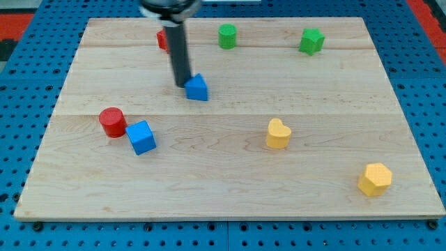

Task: Slide the red circle to the bottom of the red star

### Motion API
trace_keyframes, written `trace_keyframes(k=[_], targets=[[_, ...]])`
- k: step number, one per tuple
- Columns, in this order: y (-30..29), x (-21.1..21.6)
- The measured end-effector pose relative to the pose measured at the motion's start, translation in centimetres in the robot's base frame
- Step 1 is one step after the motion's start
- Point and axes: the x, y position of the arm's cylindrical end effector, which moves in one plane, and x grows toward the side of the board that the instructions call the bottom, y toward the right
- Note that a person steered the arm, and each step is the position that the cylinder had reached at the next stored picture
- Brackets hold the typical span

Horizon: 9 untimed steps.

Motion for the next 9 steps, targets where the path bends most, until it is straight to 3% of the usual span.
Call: trace_keyframes(k=[2, 4, 5, 7, 8, 9], targets=[[5.8, 0.8], [-8.5, 2.2], [-7.9, 8.1], [-16.1, 11.0], [-15.6, 15.8], [-23.8, 13.4]])
